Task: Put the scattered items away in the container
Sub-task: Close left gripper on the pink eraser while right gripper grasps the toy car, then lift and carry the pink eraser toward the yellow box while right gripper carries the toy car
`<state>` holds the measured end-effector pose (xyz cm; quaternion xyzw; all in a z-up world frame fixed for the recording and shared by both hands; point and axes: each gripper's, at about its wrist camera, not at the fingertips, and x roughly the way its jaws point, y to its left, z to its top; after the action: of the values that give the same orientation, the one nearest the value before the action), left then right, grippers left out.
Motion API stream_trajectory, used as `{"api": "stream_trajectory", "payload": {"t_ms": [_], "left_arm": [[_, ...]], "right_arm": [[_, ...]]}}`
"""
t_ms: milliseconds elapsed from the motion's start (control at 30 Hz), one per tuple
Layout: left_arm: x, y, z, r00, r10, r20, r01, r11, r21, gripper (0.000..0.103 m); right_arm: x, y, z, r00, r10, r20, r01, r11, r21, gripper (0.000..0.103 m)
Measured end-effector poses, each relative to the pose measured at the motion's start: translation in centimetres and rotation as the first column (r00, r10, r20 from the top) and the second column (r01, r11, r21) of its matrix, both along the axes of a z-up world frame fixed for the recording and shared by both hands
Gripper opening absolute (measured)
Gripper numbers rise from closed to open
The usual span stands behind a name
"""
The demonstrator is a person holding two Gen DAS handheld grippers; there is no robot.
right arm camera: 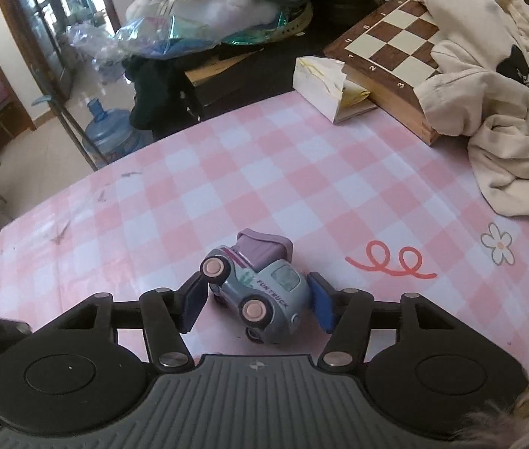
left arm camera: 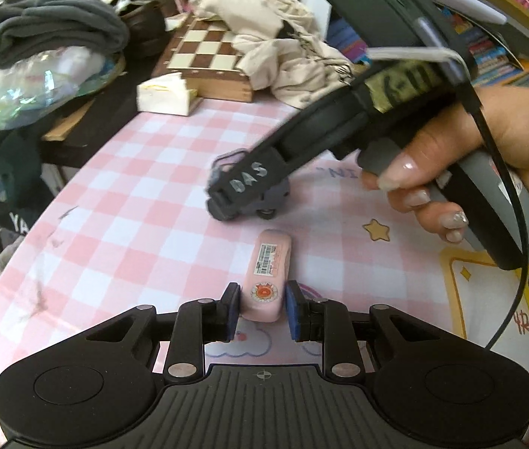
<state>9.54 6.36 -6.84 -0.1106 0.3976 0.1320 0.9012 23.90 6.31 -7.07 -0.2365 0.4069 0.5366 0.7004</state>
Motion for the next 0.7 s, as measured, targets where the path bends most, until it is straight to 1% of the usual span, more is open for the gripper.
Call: {"api": "stream_trajectory", "payload": {"t_ms": [67,167,300,433,567,700], "left_arm": [[-0.3,0.2,0.1,1.000,0.016,0.003,-0.016,1.000,-0.009,0.024],[-0.7,0.5,0.3,0.999,0.033,0.009,-0.033,0.999,-0.027,0.024],[-1.1,0.6,0.8,0.999,0.044,0.027,-0.043,0.998,-0.045,0.024],[-1.5,0.4,1.3,0.998,0.035,0.043,-0.033,0.998,-0.047,0.023],[-1.9,-0.1,1.4,0.999,0.013,0.044,-0.011,0.999,-0.039,0.023],[-2.0,-0.9,0.4,1.000,-0.024,0.002,0.024,1.000,-0.003,0.024]], "right_arm": [[-0.2,-0.2,0.0,1.000,0.000,0.015,0.000,1.000,-0.002,0.055],[-0.4,-1.0,0.3,0.999,-0.030,0.027,0.030,1.000,0.001,0.055],[-0.7,-2.9,1.3,0.995,-0.092,0.030,0.091,0.995,0.031,0.055],[-1.4,-5.4,2.4,0.987,-0.158,0.024,0.157,0.986,0.055,0.055],[-2.7,-8.2,3.2,0.977,-0.212,0.015,0.211,0.975,0.065,0.055],[-4.7,-10.7,3.0,0.970,-0.244,0.013,0.243,0.969,0.053,0.055]]}}
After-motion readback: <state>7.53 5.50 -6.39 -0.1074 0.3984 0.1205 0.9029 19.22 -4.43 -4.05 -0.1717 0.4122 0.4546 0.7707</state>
